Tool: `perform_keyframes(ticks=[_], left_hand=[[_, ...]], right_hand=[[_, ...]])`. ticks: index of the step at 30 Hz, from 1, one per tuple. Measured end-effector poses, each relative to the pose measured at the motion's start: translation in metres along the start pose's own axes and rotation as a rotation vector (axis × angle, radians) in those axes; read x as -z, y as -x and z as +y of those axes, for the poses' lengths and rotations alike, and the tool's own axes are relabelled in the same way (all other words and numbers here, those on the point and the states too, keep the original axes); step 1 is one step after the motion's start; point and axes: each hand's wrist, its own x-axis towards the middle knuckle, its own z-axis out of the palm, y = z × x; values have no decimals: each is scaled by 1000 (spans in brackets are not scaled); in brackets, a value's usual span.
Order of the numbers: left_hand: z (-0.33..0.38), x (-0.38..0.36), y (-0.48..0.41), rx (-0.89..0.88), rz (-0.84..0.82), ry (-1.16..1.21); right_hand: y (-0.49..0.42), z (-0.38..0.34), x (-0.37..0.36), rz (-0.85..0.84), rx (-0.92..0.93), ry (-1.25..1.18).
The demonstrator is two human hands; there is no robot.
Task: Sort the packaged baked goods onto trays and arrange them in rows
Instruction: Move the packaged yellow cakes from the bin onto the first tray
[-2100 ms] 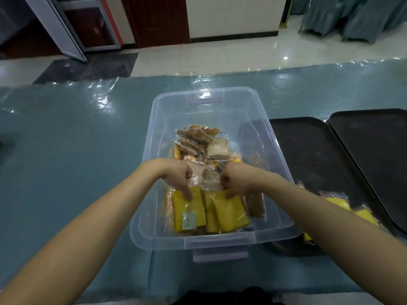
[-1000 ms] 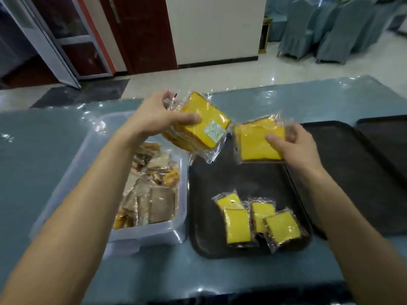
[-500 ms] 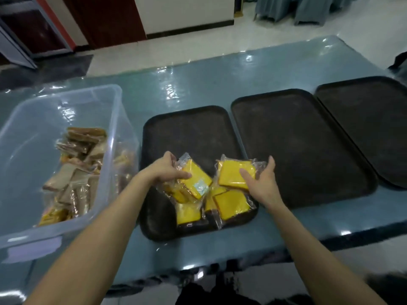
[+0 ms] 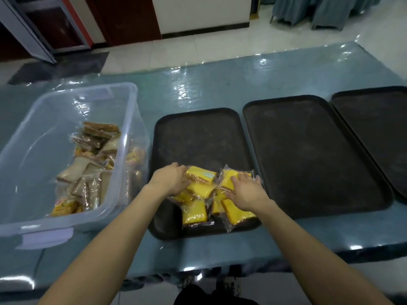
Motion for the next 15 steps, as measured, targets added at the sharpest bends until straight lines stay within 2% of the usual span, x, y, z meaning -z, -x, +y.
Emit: perform_keyframes(ticks=[4, 9, 12, 15], left_hand=[[-11, 57, 40, -77, 253, -98], [-70, 111, 87, -87, 541, -83], [-129, 127, 100, -25, 618, -58], [-193, 134, 98, 52, 582, -59]], right_hand=[[8, -32, 62, 54, 84, 17], [14, -106, 128, 279, 236, 16], [18, -158, 156, 402, 319, -47], [11, -214, 174, 508, 393, -103]])
